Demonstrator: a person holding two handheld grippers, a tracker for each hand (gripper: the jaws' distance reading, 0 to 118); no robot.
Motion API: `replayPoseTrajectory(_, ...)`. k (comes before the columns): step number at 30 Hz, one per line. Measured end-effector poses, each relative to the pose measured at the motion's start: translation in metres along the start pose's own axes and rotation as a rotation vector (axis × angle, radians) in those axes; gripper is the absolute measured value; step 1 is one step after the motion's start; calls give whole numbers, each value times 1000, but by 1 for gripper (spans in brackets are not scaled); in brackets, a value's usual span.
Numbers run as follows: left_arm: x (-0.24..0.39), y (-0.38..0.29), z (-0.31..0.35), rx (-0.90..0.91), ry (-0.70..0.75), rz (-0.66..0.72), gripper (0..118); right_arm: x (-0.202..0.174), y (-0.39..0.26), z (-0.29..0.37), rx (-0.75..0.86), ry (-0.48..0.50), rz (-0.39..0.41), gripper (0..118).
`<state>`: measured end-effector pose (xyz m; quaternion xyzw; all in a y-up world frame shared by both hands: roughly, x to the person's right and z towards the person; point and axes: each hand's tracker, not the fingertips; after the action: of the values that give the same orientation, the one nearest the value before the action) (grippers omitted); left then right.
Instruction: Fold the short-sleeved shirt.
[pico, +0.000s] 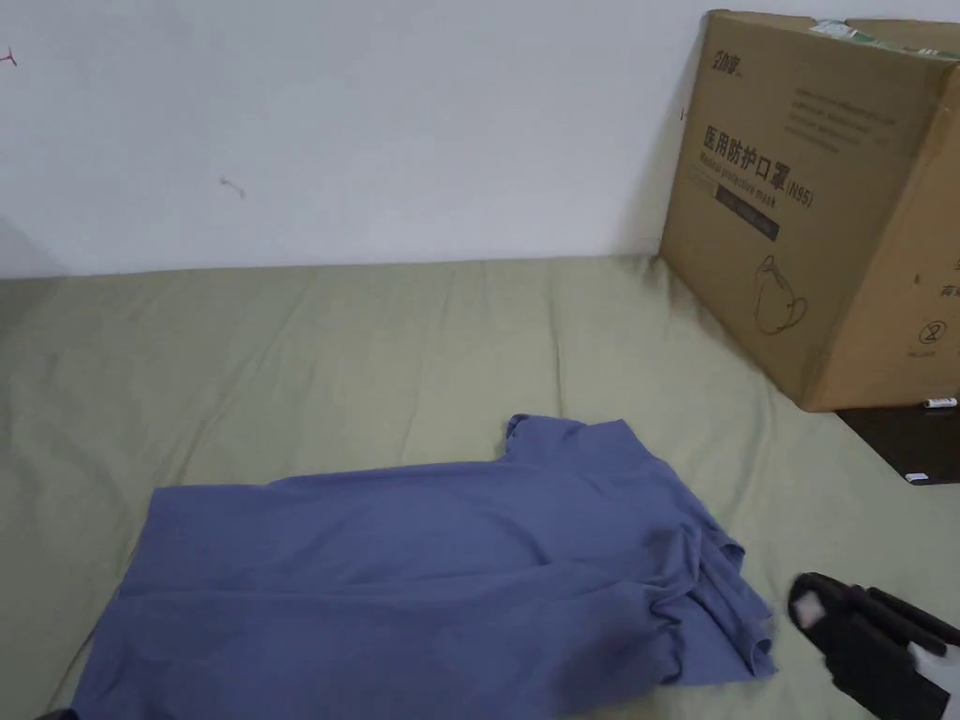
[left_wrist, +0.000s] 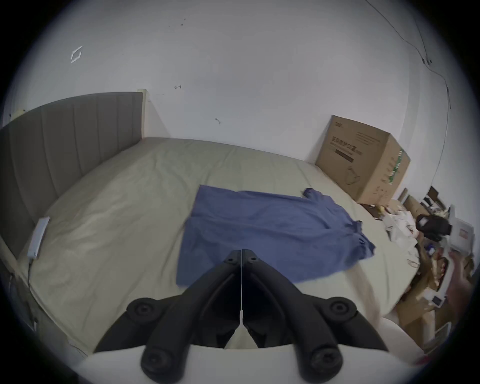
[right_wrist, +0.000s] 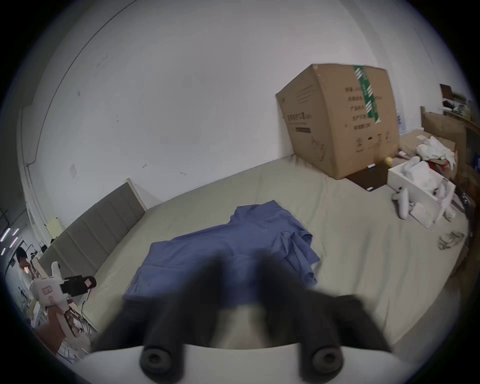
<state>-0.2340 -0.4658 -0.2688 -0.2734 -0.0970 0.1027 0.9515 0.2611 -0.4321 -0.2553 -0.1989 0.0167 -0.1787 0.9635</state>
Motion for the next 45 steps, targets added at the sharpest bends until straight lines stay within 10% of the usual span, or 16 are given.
replayPoseTrajectory(3, -14, 23, -22, -64, 3, 3, 0, -1, 2, 5, -57, 53, -50, 0)
replayPoseTrajectory(9, -79, 58, -100, -458, 9, 91, 4, -26, 1, 9, -98, 28, 107, 0)
replayPoseTrajectory(12, -126, 55, -140, -511, 82, 179, 104, -33, 1, 11, -123, 80, 98, 0)
replayPoseTrajectory(13, -137, 56, -151, -516, 117, 185, 117, -37, 1, 12, -124, 80, 101, 0)
replayPoseTrajectory(19, -128, 10, -201, -632, 151, 102, 111, -44, -3, 10, -171, 85, 126, 0)
replayPoseTrajectory(22, -78, 4, -195, -632, 230, -199, 105, -46, -4, 5, -192, 68, 141, 0)
replayPoseTrajectory(24, -62, 8, -182, -570, 178, -231, 73, -39, -6, 0, -199, 70, 130, 0)
replayPoseTrajectory(26, -53, 10, -172, -548, 132, -233, 6, -35, -5, -7, -201, 73, 120, 0)
replayPoseTrajectory(32, -65, 25, -158, -506, 157, -169, 6, 24, 22, -68, -296, -18, 35, 0)
replayPoseTrajectory(33, -70, 37, -153, -392, 248, -251, 6, 40, 27, -88, -373, -24, 11, 9)
replayPoseTrajectory(35, -72, 45, -149, -392, 206, -196, 6, 68, 28, -123, -478, -81, -4, 102)
replayPoseTrajectory(36, -71, 45, -148, -442, 172, -145, 6, 78, 25, -141, -531, -106, -12, 117)
replayPoseTrajectory(43, -53, 41, -146, -497, 160, -128, 6, 117, 4, -212, -660, -250, -193, 114)
replayPoseTrajectory(44, -52, 40, -147, -506, 162, -127, 6, 116, 0, -220, -714, -262, -153, 104)
replayPoseTrajectory(45, -50, 38, -148, -518, 160, -116, 6, 116, -4, -224, -741, -234, -109, 68)
